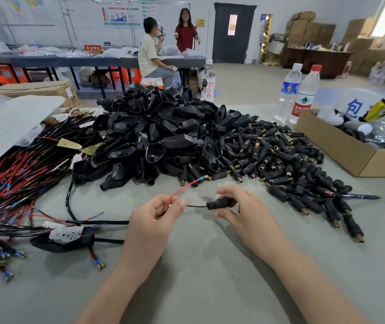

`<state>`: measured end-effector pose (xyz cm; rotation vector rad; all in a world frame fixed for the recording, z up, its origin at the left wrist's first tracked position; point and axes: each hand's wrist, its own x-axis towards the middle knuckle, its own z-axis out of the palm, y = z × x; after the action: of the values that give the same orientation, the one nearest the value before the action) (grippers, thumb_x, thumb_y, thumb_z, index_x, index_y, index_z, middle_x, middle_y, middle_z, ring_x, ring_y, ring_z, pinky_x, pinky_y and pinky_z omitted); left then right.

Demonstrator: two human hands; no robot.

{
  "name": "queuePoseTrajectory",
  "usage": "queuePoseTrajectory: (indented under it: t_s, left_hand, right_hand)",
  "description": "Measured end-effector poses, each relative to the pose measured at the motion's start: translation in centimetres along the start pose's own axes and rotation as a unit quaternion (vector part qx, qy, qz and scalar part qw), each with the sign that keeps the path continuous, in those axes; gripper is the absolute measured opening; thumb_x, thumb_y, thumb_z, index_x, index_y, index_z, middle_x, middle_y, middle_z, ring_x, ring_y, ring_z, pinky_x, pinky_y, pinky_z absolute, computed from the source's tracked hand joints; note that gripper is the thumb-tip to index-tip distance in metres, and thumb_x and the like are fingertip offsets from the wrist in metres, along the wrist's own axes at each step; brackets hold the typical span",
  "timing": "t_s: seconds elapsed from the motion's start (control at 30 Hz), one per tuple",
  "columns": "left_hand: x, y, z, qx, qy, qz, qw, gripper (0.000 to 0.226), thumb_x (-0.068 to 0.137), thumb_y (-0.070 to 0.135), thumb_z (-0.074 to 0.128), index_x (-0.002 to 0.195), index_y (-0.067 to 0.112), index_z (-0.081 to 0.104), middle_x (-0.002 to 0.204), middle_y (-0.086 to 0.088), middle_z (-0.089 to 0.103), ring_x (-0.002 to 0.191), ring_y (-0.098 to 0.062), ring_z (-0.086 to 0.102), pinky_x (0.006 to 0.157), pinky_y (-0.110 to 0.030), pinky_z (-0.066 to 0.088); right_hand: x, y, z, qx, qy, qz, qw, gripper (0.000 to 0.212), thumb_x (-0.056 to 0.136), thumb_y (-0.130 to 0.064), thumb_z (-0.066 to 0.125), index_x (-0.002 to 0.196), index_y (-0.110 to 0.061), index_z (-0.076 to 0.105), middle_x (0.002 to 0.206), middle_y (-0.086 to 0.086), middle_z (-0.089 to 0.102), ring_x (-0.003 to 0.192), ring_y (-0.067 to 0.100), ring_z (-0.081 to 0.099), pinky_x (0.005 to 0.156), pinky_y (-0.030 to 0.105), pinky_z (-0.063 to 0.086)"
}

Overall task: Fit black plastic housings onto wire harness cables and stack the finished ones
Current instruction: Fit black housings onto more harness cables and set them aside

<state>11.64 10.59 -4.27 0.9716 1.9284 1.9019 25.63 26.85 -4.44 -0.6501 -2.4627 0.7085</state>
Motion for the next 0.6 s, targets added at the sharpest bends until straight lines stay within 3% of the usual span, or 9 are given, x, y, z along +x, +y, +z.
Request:
queuePoseTrajectory:
  t_s: [0.1, 0.2, 0.33, 0.5, 0.6]
  left_hand:
    - [-0.1, -0.2, 0.3, 0.005, -0.011, -0.003, 1.000, 0.010, 0.090, 0.031, 0.071, 0.082, 0.024, 0.071, 0.060, 0.004, 0.043, 0.054, -0.010, 0.027, 0.046, -0.019, 0.022]
    - [-0.3, -0.1, 0.5, 0.013, -0.025, 0.004, 1.000, 0.010, 0.091, 0.029, 0.071, 0.082, 0.024, 0.071, 0.058, 0.008, 0.041, 0.052, -0.008, 0.027, 0.045, -0.016, 0.023]
    - [-0.5, 0.2, 0.7, 0.021, -0.024, 0.023, 0.999, 0.017, 0.094, 0.035, 0.066, 0.081, 0.024, 0.069, 0.058, 0.009, 0.042, 0.050, -0.005, 0.029, 0.046, -0.015, 0.025]
    - [-0.6, 1.0, 0.6, 0.009, -0.029, 0.016, 0.999, 0.031, 0.093, 0.052, 0.057, 0.084, 0.024, 0.067, 0.063, 0.000, 0.046, 0.058, -0.016, 0.037, 0.054, -0.030, 0.032]
    - [-0.4, 1.4, 0.3, -0.042, -0.052, -0.013, 0.998, 0.029, 0.090, 0.043, 0.052, 0.072, 0.026, 0.065, 0.072, 0.003, 0.060, 0.064, -0.011, 0.050, 0.062, -0.019, 0.043]
  right_hand:
    - [-0.2, -0.8, 0.3, 0.028, -0.006, 0.017, 0.999, 0.031, 0.081, -0.042, 0.077, 0.091, -0.049, 0.049, 0.095, -0.021, 0.057, 0.085, -0.020, 0.046, 0.074, 0.000, 0.032]
    - [-0.5, -1.9, 0.6, 0.029, -0.011, -0.022, 0.999, 0.023, 0.081, -0.045, 0.076, 0.098, -0.038, 0.063, 0.089, -0.023, 0.058, 0.089, -0.006, 0.050, 0.076, 0.005, 0.035]
    - [-0.7, -2.5, 0.5, 0.032, -0.016, -0.040, 0.999, 0.040, 0.081, -0.059, 0.063, 0.107, -0.030, 0.072, 0.095, -0.016, 0.063, 0.089, 0.007, 0.056, 0.082, 0.019, 0.043]
    - [-0.7, -2.2, 0.3, 0.033, -0.029, -0.058, 0.997, 0.024, 0.094, -0.036, 0.063, 0.114, -0.026, 0.070, 0.102, -0.011, 0.065, 0.099, 0.012, 0.057, 0.090, 0.031, 0.045]
    - [-0.7, -1.7, 0.5, 0.022, -0.039, -0.071, 0.996, 0.027, 0.102, -0.016, 0.055, 0.126, -0.023, 0.065, 0.107, -0.007, 0.061, 0.102, 0.008, 0.056, 0.093, 0.023, 0.043]
